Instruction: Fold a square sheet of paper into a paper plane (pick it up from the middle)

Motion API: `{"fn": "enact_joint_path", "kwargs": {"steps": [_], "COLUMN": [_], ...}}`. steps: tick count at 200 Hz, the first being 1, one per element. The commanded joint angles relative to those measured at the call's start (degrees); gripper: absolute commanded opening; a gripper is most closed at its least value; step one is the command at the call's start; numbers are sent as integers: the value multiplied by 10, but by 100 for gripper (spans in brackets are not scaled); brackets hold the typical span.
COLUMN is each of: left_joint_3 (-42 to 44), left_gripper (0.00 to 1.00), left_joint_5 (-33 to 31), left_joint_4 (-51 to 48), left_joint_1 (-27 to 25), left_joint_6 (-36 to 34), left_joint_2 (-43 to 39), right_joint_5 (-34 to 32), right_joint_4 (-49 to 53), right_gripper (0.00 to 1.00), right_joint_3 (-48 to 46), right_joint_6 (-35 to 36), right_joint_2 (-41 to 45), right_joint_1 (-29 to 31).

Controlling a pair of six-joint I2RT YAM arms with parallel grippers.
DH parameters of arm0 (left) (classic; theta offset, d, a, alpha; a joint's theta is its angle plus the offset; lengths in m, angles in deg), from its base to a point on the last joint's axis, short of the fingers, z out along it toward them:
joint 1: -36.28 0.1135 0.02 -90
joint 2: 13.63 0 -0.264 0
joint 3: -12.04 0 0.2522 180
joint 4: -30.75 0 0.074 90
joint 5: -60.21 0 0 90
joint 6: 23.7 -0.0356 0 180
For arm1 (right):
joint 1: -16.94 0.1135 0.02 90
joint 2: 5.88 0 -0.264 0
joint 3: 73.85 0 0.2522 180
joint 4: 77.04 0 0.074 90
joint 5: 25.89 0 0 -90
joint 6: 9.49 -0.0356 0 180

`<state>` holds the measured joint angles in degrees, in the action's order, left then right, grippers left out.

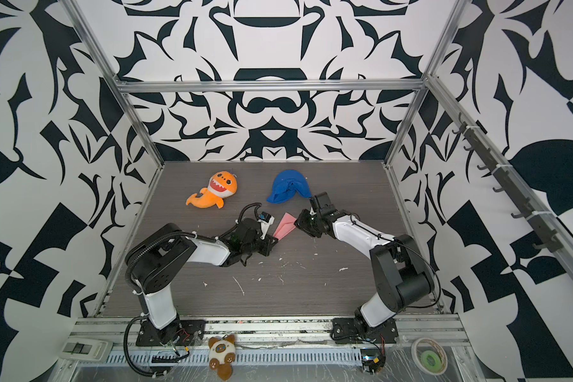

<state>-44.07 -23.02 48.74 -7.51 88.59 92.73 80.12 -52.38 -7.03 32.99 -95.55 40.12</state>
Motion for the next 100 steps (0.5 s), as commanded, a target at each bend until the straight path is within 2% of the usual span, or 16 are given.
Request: {"fn": "enact_joint_path", "kwargs": {"steps": [1, 52, 100], "left_joint_3": [18, 8, -19], "left_gripper": [14, 11, 8], "left_joint_5": [25, 41, 44], "left_joint_4": [2, -18, -88], "left_joint_1": [7, 13, 15], "left_joint_6": [57, 99, 117], "left_joint_2": [8, 23, 33], "right_joint_5": [-4, 27, 109], "right_joint_4": [-12, 7, -26], "right_gripper": [41, 41, 33], "right_joint_3": [-1, 24, 52], "right_joint_6": [85, 147, 179], "right_joint_2": [5, -50, -99], "right_joint_1": [0, 8, 21]}}
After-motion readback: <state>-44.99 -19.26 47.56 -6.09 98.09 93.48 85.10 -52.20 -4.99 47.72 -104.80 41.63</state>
